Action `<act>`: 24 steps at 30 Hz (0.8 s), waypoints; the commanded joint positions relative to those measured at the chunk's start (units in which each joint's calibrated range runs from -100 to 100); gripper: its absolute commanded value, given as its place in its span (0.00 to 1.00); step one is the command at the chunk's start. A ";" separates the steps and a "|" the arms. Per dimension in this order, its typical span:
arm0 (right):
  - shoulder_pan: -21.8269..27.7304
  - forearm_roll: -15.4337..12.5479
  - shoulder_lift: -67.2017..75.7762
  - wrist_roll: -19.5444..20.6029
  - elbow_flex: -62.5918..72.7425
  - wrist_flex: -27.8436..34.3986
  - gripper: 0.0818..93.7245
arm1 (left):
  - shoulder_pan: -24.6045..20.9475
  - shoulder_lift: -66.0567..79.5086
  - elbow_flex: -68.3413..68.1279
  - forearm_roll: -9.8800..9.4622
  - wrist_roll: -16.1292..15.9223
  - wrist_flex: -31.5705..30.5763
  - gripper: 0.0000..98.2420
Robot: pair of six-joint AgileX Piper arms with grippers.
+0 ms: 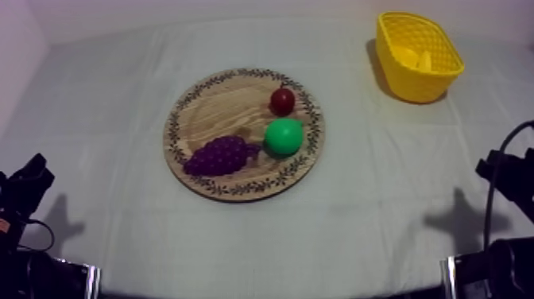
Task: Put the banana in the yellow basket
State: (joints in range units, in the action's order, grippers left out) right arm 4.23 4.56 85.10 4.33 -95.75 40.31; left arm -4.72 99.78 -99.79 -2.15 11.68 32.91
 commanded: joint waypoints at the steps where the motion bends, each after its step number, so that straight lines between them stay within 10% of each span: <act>1: -0.27 0.12 5.14 -0.09 -1.63 0.58 0.01 | -0.02 0.05 0.01 -0.03 -0.02 0.00 0.00; 9: -0.59 -0.25 10.08 -2.37 -2.48 2.64 0.01 | -0.02 0.05 0.01 -0.03 0.02 0.00 0.00; 16: -0.46 -4.94 10.53 -15.27 -3.73 -2.94 0.01 | -0.02 0.05 0.01 -0.03 -0.01 0.00 0.00; 24: -0.55 -6.17 10.56 -14.84 -4.01 -4.65 0.01 | -0.02 0.05 0.01 -0.03 0.00 0.00 0.00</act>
State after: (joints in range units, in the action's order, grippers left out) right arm 3.71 -1.51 95.64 -11.49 -99.73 35.85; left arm -4.72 99.78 -99.79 -2.15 11.68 32.91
